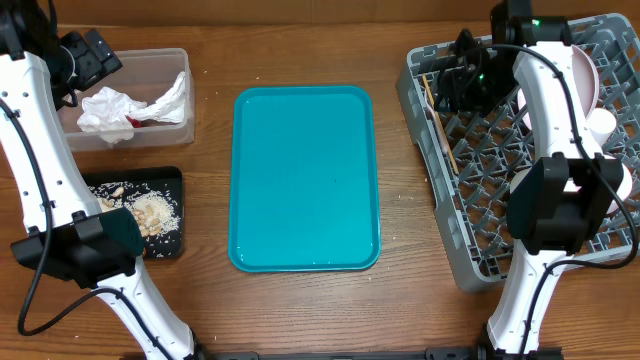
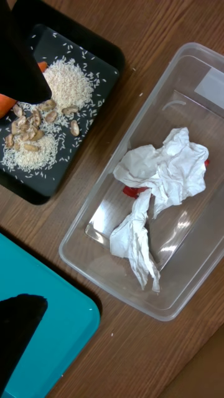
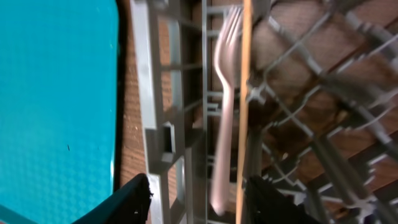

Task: Sort waste into correct bins and load items into the dishwasher rack
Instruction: 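Lift the white fork and carry it right into the dish rack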

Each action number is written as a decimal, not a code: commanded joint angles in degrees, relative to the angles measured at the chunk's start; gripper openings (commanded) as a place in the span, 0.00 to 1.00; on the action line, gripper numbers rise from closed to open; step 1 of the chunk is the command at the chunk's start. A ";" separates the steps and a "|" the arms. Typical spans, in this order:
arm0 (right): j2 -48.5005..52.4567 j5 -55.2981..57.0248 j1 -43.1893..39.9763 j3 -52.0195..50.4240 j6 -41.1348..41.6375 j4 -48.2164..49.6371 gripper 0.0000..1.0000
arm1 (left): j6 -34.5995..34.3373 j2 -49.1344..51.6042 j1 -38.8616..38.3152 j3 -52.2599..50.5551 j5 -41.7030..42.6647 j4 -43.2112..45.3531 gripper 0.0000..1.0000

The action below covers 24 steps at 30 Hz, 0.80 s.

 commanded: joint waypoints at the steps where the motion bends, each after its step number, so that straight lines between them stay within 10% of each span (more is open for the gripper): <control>1: -0.46 -0.37 0.13 0.04 1.66 -0.59 0.54 | -0.98 -2.12 -0.55 -0.24 -0.61 -0.11 1.00; 15: -0.20 6.14 6.78 -0.57 4.20 -1.05 0.64 | -0.96 -2.12 -0.44 -0.24 -0.61 -0.11 1.00; 24: -0.20 11.72 7.72 -7.58 8.94 4.72 0.39 | -0.98 -2.12 -0.44 -0.24 -0.61 -0.11 1.00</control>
